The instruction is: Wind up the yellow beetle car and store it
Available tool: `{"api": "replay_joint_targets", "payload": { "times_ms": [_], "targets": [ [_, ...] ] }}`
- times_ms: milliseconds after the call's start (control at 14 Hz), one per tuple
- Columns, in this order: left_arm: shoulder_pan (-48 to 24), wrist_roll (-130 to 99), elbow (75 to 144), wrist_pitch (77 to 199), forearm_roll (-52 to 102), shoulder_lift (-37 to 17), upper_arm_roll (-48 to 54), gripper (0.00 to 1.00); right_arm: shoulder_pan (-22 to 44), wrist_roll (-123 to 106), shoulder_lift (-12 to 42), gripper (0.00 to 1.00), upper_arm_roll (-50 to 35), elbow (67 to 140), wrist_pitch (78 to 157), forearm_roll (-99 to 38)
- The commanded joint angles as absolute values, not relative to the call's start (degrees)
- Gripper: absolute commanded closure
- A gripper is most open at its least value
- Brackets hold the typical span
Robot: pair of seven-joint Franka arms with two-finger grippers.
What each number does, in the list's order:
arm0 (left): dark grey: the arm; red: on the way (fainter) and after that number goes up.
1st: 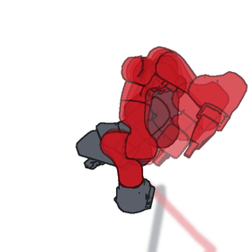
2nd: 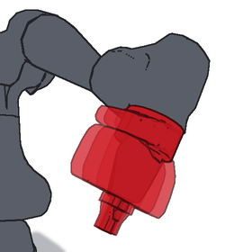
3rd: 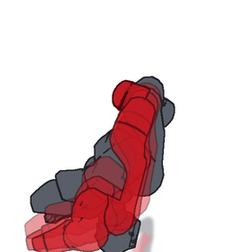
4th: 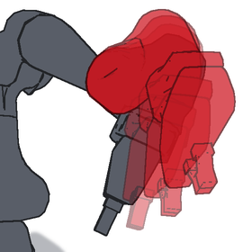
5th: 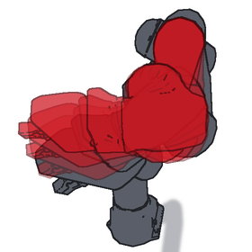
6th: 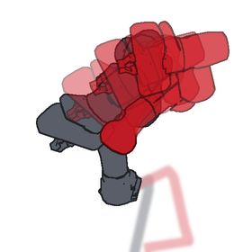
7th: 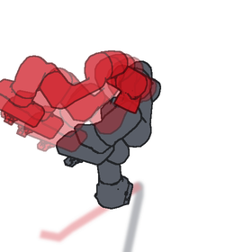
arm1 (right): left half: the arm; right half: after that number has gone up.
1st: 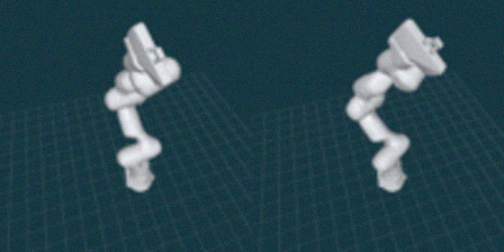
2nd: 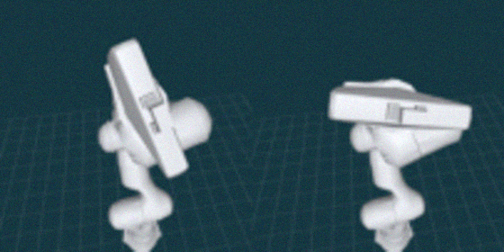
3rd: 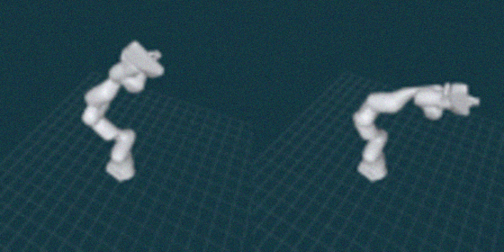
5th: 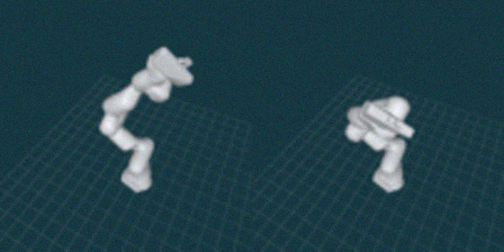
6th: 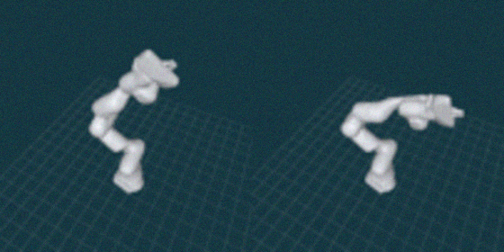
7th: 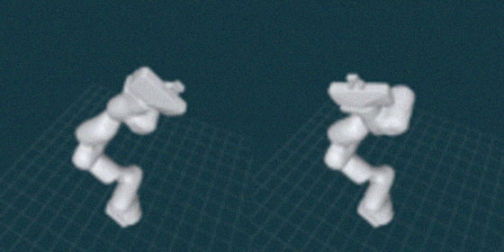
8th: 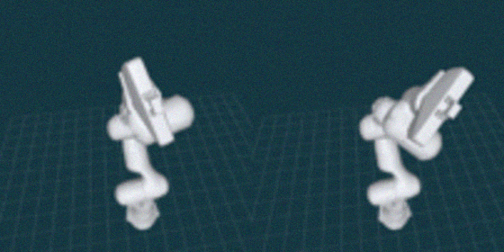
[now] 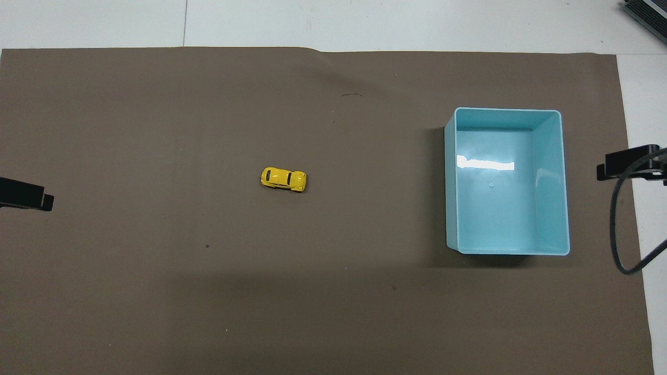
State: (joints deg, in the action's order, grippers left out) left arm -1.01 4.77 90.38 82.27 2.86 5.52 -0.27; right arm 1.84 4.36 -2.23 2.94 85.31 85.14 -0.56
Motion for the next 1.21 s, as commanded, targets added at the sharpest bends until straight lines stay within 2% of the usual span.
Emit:
{"api": "replay_joint_targets", "payload": {
  "times_ms": [0,1141],
  "targets": [
    [-0.9,4.6,91.2,83.1,2.0,6.5,-0.4,0.00,1.2,4.6,-2.8,0.00,2.7,85.6,85.0,-1.4],
    [-0.9,1.9,91.0,83.3,1.8,6.3,-0.6,0.00,1.2,4.6,-2.8,0.00,2.7,85.6,85.0,-1.4]
  ]
}}
